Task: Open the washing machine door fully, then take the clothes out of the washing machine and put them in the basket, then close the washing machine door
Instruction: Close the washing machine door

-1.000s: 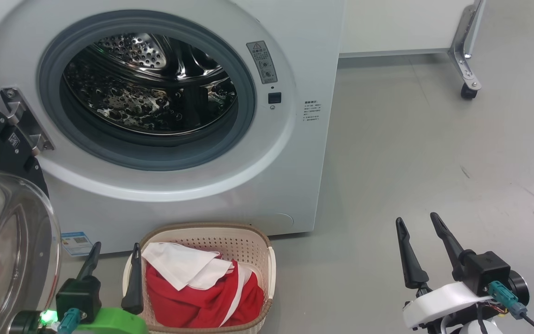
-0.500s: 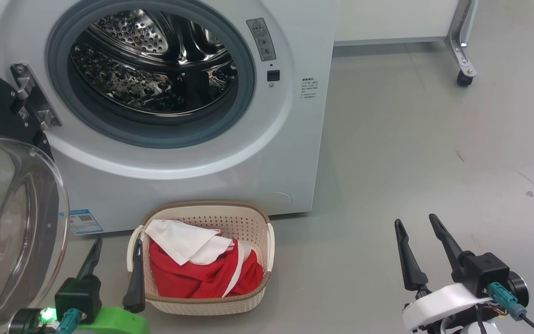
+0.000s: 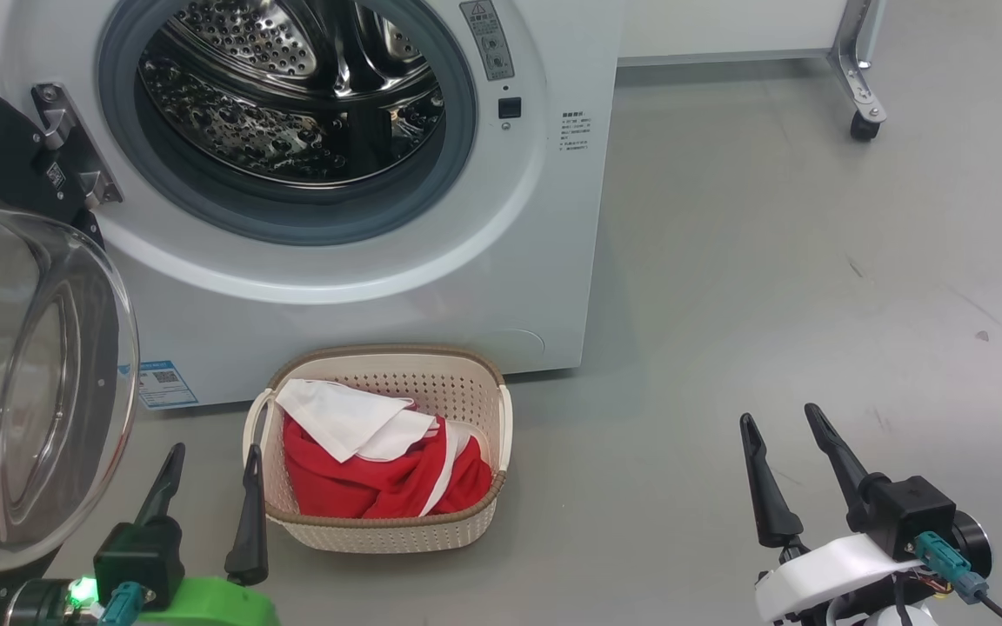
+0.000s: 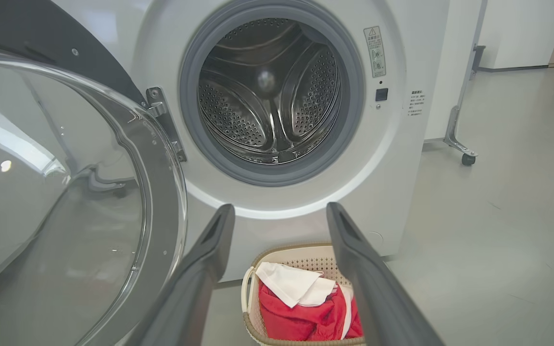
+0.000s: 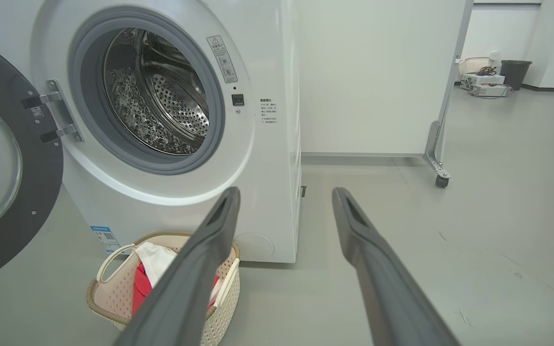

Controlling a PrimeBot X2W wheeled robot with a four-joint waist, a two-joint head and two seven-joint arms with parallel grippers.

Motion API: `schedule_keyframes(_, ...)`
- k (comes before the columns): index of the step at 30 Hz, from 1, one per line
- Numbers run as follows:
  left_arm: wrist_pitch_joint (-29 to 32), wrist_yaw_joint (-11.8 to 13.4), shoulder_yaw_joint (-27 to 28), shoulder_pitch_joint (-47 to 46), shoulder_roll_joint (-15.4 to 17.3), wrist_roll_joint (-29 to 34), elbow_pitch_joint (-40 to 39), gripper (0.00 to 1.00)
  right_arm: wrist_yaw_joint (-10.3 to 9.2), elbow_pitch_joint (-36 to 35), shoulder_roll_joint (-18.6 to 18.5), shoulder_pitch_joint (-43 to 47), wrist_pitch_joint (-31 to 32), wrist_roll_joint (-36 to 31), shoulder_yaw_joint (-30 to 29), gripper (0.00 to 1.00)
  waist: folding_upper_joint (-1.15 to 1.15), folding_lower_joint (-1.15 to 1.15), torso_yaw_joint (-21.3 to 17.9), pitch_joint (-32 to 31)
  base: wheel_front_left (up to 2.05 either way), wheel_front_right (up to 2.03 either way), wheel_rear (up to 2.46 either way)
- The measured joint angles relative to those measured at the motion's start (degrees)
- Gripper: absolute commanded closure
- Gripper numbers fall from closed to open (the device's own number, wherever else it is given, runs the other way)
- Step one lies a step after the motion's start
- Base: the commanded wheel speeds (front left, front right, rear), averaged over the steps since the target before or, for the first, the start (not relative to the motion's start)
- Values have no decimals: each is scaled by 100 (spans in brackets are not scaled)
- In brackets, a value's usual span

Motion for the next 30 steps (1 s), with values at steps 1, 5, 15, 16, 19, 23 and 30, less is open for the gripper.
schedule_keyframes(1,0,0,0,5,0,0,-4,0,0,-2,0,1,0,0,1,0,0,0,0,5,-40,40,0)
schedule_keyframes(5,1,1,3,5,-1,0,-40,0,-1,-9,0,1,0,0,2,0,0,0,4,27,-30,30,0)
schedule_keyframes(15,2,1,24,5,-18,0,-78,0,-51,-13,-1,1,0,0,2,0,0,0,33,27,-7,7,0)
schedule_keyframes(16,2,1,24,5,-19,0,-83,0,-51,-13,-2,1,0,0,2,0,0,0,37,24,0,0,0)
schedule_keyframes(19,7,2,34,5,-29,0,-93,0,-52,-13,-8,1,0,0,0,0,0,0,55,21,0,0,0)
schedule_keyframes(23,8,2,55,5,-31,0,-92,0,-58,-18,-10,1,7,1,-7,0,0,0,89,21,0,0,0)
schedule_keyframes(30,43,2,1,5,-40,54,-90,0,-120,-36,-32,24,5,7,-78,0,0,0,252,36,0,0,0)
